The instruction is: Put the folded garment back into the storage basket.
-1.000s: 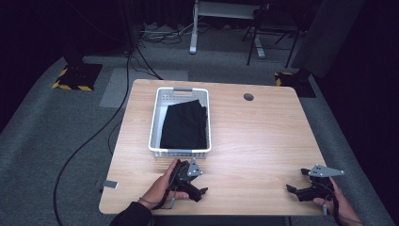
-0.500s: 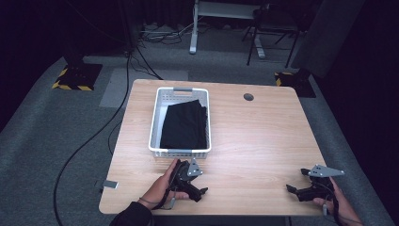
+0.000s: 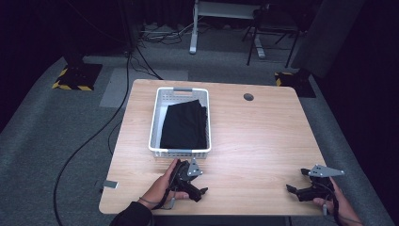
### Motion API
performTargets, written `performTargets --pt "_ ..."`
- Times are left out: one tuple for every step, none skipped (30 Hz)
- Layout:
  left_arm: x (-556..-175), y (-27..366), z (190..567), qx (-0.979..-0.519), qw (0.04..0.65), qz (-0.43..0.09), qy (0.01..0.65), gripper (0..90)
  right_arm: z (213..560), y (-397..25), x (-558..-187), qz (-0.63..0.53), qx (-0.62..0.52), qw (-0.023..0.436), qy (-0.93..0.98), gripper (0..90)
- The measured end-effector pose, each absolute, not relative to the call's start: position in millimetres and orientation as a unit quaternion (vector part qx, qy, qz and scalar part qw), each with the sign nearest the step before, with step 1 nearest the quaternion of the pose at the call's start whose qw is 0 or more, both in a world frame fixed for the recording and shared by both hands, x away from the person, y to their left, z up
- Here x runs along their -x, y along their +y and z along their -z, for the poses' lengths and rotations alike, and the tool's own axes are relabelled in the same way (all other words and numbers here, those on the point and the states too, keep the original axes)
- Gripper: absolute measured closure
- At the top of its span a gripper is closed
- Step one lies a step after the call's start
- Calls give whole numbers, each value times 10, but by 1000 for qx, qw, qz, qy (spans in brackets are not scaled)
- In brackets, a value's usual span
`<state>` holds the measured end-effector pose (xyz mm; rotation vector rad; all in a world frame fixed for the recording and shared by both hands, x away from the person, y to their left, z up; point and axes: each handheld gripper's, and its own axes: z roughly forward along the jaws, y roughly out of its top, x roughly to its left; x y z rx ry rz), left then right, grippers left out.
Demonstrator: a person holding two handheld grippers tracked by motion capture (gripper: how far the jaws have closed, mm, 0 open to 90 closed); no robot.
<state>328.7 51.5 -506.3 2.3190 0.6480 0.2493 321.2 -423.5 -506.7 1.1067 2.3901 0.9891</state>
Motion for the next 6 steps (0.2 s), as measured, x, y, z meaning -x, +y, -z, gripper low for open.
performTargets --pt "-3287 515 5063 -896 353 -96 250 15 5067 -4236 -3212 -347 -388 164 838 4" --pt "-3287 515 5063 -897 353 -96 250 15 5067 -4236 -3212 -347 -388 163 838 4" --pt "-3288 515 5063 -897 353 -96 250 15 5067 -4236 -3212 -347 -388 163 838 4" --pt "-3288 516 5063 -897 352 -96 250 15 5067 -4236 -3213 -347 -388 163 838 4" --pt "-3289 516 5063 -897 352 -96 250 15 5067 -4237 -3214 -347 -387 163 838 4" --pt "-3289 516 5063 -897 352 -96 250 15 5067 -4237 -3215 -347 -387 163 839 4"
